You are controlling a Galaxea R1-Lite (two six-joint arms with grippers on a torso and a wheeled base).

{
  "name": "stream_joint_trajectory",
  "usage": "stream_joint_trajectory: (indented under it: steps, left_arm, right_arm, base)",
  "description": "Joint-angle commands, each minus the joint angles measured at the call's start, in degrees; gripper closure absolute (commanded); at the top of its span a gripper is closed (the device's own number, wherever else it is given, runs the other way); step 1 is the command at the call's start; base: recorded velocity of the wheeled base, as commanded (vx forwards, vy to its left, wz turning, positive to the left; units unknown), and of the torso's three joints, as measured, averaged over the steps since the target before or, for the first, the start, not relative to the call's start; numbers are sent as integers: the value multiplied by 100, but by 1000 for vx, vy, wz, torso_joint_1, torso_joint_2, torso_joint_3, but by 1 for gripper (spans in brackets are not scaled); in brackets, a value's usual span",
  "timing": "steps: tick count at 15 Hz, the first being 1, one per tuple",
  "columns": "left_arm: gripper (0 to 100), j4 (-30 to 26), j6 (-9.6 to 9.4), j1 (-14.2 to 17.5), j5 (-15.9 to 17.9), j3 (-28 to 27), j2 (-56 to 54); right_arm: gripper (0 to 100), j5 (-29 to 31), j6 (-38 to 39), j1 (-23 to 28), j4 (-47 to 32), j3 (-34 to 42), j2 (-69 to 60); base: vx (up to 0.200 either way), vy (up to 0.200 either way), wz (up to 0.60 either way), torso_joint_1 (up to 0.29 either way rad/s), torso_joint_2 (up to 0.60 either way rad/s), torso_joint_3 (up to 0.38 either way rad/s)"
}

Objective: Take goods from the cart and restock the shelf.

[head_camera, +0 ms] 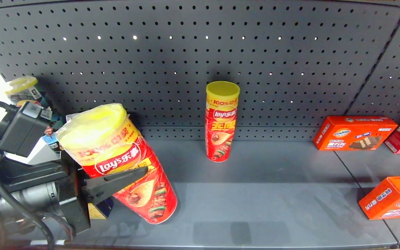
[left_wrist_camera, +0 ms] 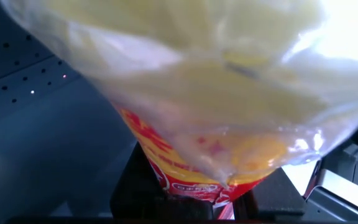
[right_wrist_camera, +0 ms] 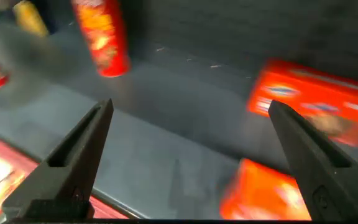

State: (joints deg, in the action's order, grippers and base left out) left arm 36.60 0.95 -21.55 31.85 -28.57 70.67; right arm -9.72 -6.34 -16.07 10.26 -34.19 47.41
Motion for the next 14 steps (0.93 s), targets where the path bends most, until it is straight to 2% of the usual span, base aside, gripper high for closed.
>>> stream_joint_trajectory:
  steps: [1, 3, 5, 8, 10, 14]
  left_arm:
    - [100, 5, 2, -7, -4, -17, 8]
    - [100, 5, 2, -7, -4, -34, 17]
    - [100, 5, 2, -7, -4, -78, 8]
    - [100, 5, 10, 2, -21, -140, 52]
    - [100, 5, 10, -7, -56, -148, 114]
    - [100, 14, 19, -7, -65, -368, 263]
  right_arm:
    - [0, -136, 10, -494, 169, -421, 1218]
    - [0, -452, 45, -511, 239, -729, 1666]
    - [0, -443, 10, -503, 283, -949, 2141]
    - [0, -619, -8, -511, 1347, -1010, 2985]
    - [0, -1296, -87, -441, 2217, -1081, 3556]
    - [0, -2210, -430, -432, 2305, -1705, 4224]
  base:
    - [0, 0, 0, 0, 0, 0]
    - [0, 0, 0, 0, 0, 0]
    - [0, 0, 0, 0, 0, 0]
    - [0, 0, 0, 0, 0, 0]
    - [0, 0, 0, 0, 0, 0]
    - [0, 0, 0, 0, 0, 0]
